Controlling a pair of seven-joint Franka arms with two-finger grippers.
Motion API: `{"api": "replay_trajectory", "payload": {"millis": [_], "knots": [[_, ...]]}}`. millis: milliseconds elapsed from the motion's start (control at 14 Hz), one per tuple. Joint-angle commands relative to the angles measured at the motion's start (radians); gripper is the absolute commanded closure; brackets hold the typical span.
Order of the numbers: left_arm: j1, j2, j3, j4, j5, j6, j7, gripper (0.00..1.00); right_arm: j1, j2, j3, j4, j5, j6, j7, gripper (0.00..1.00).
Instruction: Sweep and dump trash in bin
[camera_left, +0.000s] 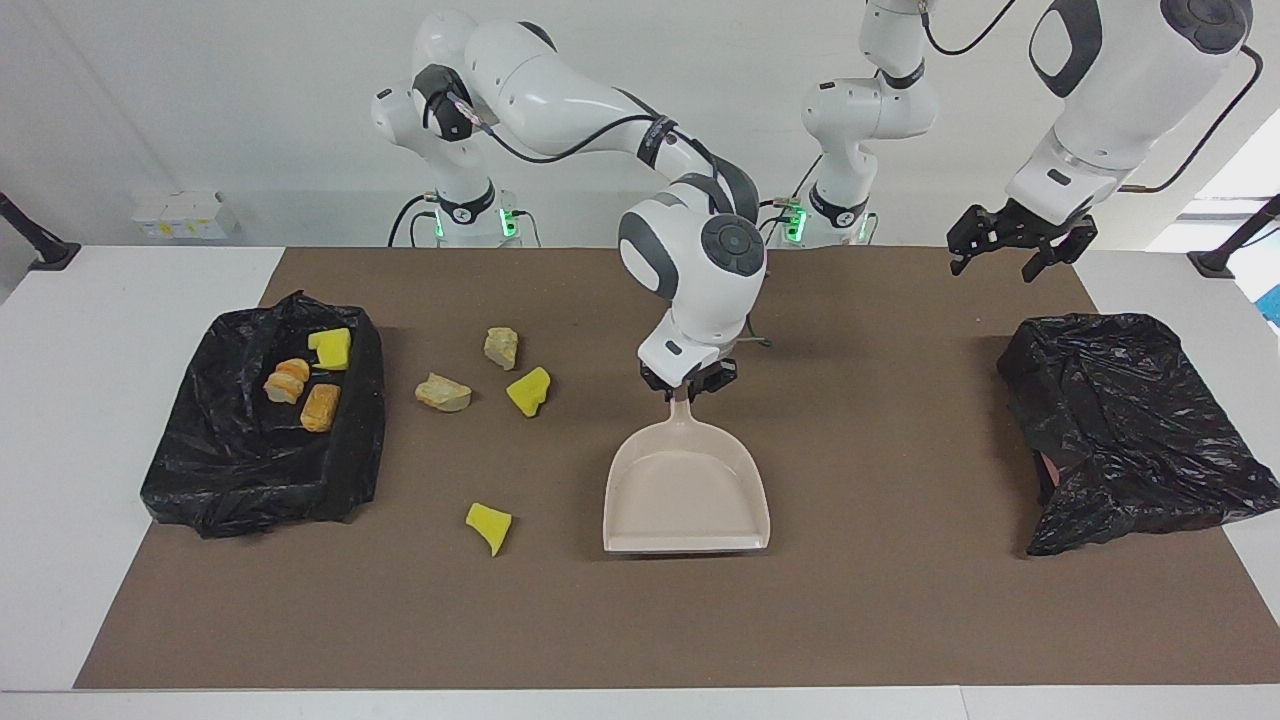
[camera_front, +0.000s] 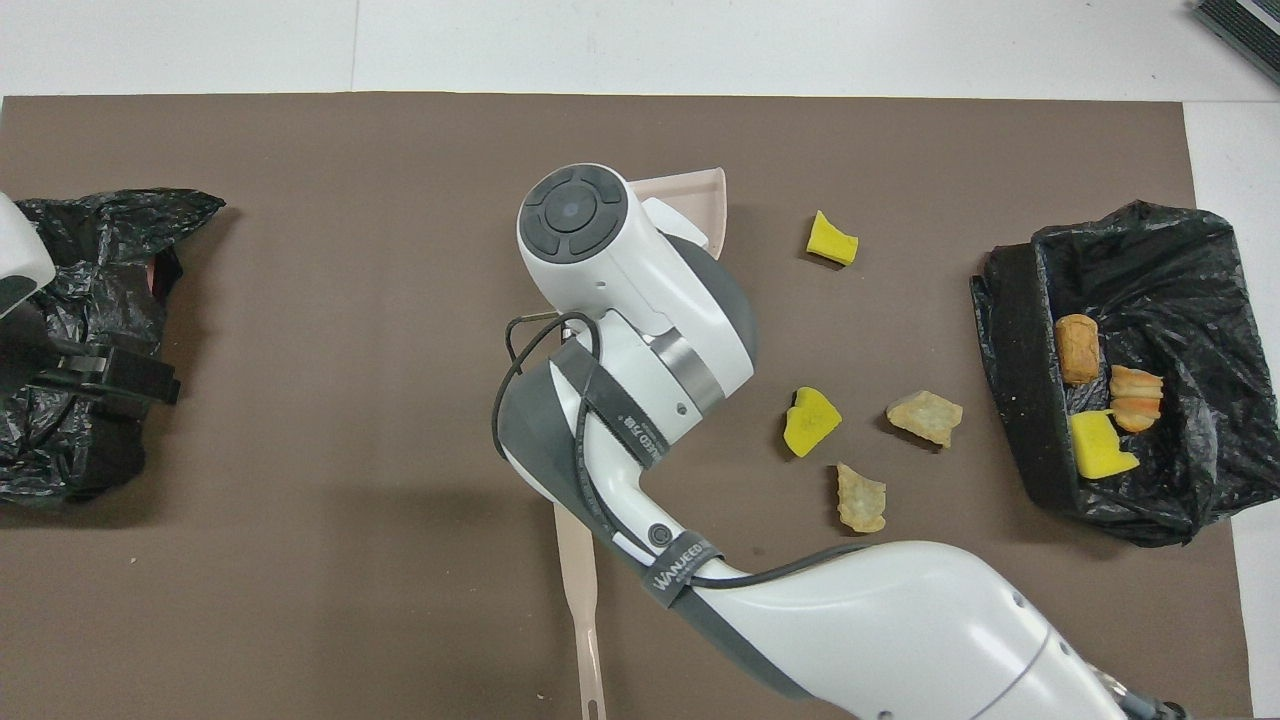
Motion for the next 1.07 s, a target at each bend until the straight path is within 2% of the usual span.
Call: {"api": "replay_trajectory", "payload": {"millis": [0, 142, 356, 498, 569, 712, 854, 925, 997], "knots": [[-0.005, -0.023, 0.001, -0.03, 0.01, 0.024, 0.002, 0.0, 0.025, 0.045, -0.003, 0.054, 0.061, 0.029, 0.076, 1.0], [-0.005, -0.023, 0.001, -0.03, 0.01, 0.022, 0.002, 0.0, 0.014, 0.037, -0.004, 0.048, 0.135, 0.007, 0.07, 1.0], [-0.015, -0.023, 0.0, -0.033, 0.01, 0.019, 0.005, 0.0, 0.009, 0.026, -0.006, 0.034, 0.141, -0.031, -0.011, 1.0], [-0.034, -0.029, 0.001, -0.041, 0.01, 0.008, -0.007, 0.0, 0.008, 0.023, -0.006, 0.016, 0.144, -0.013, -0.038, 0.98], [-0.035, -0.032, 0.0, -0.045, 0.01, 0.01, -0.006, 0.0, 0.0, 0.023, -0.006, 0.014, 0.143, -0.008, -0.072, 0.92], [-0.057, -0.034, 0.001, -0.048, 0.01, 0.014, -0.001, 0.0, 0.0, 0.02, -0.007, 0.011, 0.129, -0.007, -0.095, 0.89], [-0.061, -0.032, 0.0, -0.048, 0.01, 0.025, -0.006, 0.0, 0.002, 0.02, -0.007, 0.009, 0.129, 0.007, -0.094, 0.8], [-0.071, -0.032, 0.0, -0.052, 0.01, 0.025, -0.01, 0.0, 0.0, 0.022, -0.007, 0.009, 0.129, 0.007, -0.094, 0.74], [-0.08, -0.026, 0.0, -0.052, 0.01, 0.028, -0.016, 0.0, -0.001, 0.02, -0.009, 0.011, 0.125, 0.003, -0.092, 0.61]]}}
